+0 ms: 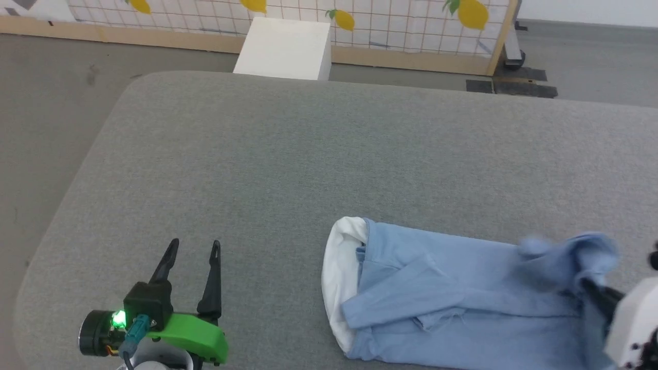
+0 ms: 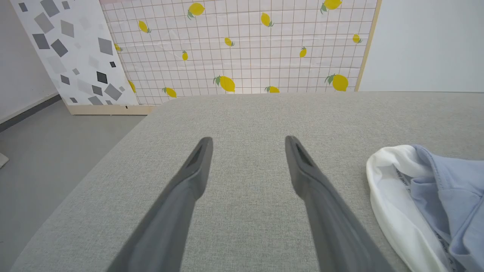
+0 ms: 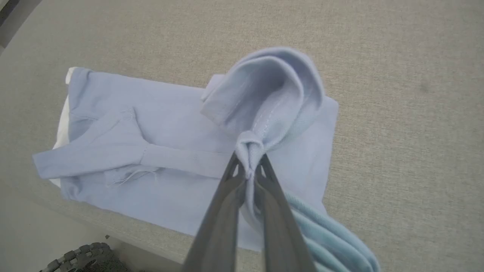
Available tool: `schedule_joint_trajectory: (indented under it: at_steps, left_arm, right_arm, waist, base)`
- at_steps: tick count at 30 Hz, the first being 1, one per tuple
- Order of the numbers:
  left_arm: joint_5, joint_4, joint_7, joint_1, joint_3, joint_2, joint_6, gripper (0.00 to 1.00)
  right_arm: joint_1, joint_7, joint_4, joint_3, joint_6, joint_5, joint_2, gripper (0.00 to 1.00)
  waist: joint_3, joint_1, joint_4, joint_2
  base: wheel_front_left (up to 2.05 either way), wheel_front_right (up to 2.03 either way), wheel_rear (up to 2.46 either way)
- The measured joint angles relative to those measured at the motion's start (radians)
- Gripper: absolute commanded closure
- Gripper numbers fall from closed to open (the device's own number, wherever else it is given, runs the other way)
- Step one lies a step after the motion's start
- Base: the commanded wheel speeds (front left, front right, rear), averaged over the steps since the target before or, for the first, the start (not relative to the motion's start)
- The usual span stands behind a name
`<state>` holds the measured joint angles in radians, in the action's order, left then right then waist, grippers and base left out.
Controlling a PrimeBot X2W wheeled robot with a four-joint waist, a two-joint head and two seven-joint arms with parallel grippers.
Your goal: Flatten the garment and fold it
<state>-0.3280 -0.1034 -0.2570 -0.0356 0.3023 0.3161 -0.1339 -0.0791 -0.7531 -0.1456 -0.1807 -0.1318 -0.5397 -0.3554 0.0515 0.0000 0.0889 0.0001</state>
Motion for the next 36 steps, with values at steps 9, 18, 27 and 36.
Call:
schedule_joint_trajectory:
  at_steps: [9,18,27,36]
  left_arm:
    - [0.003,-0.008,0.0,0.002,0.004,-0.019,0.01,0.0]
    - [0.031,-0.019,0.0,-0.001,0.006,-0.042,0.02,0.0]
    - [0.038,-0.023,0.0,-0.005,-0.001,-0.059,0.032,0.0]
    - [0.049,-0.032,0.0,-0.025,-0.01,-0.081,0.042,0.0]
  right_arm:
    - [0.059,-0.229,-0.116,0.119,0.0,-0.023,0.255,1.0]
    - [0.168,-0.248,-0.073,0.193,0.0,-0.088,0.302,1.0]
    - [0.233,-0.107,0.077,0.305,0.0,-0.055,0.304,1.0]
    - [0.298,-0.008,0.241,0.396,0.0,-0.022,0.303,0.23]
  waist:
    - [-0.002,0.0,0.055,0.0]
    - [0.021,0.0,0.119,0.0]
    - [0.055,0.0,0.167,0.0]
    - [0.093,0.0001,0.177,-0.0001]
  base:
    - [0.0,0.0,0.0]
    - [0.0,0.0,0.0]
    - [0.0,0.0,0.0]
    - [0.0,0.0,0.0]
